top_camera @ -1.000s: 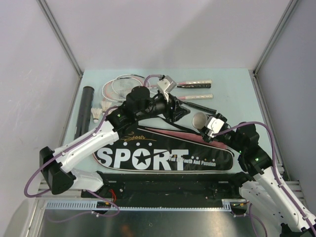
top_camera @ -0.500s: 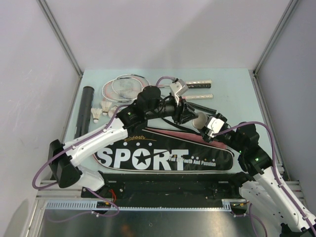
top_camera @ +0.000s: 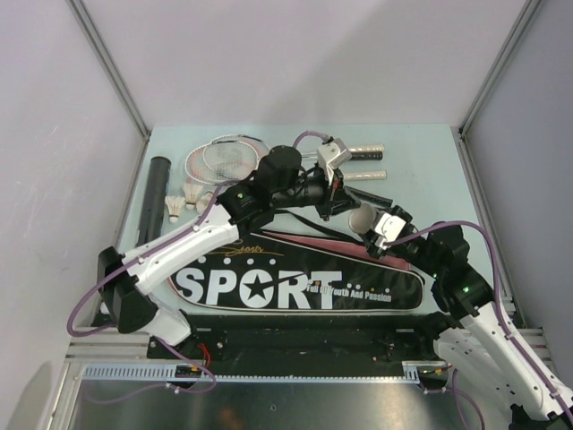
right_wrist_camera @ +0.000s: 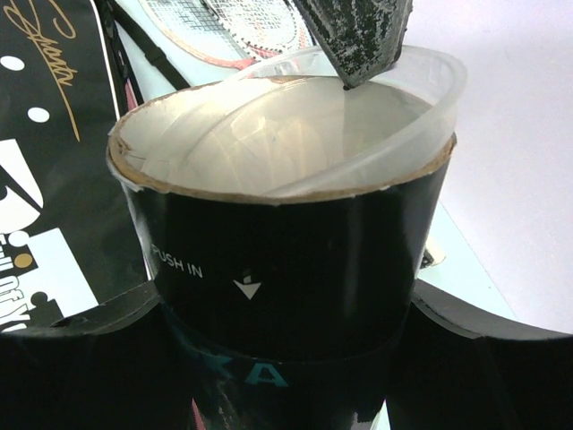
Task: Pack up the badminton gear
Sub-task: Close the lid on the shuttle tube.
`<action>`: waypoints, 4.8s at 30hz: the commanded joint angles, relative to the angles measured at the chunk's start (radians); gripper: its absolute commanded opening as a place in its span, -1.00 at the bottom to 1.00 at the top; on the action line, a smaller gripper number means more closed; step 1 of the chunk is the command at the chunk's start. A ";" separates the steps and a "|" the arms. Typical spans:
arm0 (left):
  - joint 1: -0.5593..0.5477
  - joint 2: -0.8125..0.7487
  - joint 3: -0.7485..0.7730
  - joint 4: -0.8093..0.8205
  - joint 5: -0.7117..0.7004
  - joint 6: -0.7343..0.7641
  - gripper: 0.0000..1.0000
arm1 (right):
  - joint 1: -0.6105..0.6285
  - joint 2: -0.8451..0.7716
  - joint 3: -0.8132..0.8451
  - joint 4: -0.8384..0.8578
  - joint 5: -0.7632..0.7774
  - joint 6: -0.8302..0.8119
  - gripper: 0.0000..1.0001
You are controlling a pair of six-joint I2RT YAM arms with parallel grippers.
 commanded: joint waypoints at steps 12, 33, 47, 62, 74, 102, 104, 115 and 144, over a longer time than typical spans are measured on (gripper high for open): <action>0.017 0.106 0.236 -0.307 0.133 0.072 -1.00 | 0.036 0.014 0.060 -0.029 -0.013 -0.047 -0.73; -0.017 -0.089 -0.033 0.029 -0.084 0.040 -1.00 | 0.020 0.017 0.059 -0.002 -0.018 0.007 -0.73; 0.001 -0.026 0.027 -0.110 0.094 0.103 -1.00 | 0.019 -0.011 0.057 -0.012 -0.062 -0.011 -0.73; 0.001 0.009 0.058 -0.159 -0.046 0.172 -1.00 | -0.001 -0.031 0.027 0.024 -0.101 -0.024 -0.72; -0.017 0.029 0.067 -0.224 -0.109 0.181 -1.00 | -0.006 -0.060 0.027 0.081 -0.146 -0.007 -0.74; -0.148 -0.032 0.125 -0.310 -0.538 0.246 -1.00 | 0.043 -0.031 0.048 0.001 -0.019 -0.093 -0.78; -0.148 -0.042 0.125 -0.310 -0.542 0.239 -1.00 | 0.059 -0.026 0.048 0.003 -0.005 -0.093 -0.78; -0.152 -0.031 0.137 -0.340 -0.521 0.233 -1.00 | 0.093 -0.016 0.048 0.046 0.064 -0.080 -0.77; -0.172 0.053 0.206 -0.392 -0.399 0.343 -0.99 | 0.100 0.012 0.053 0.084 0.082 -0.071 -0.74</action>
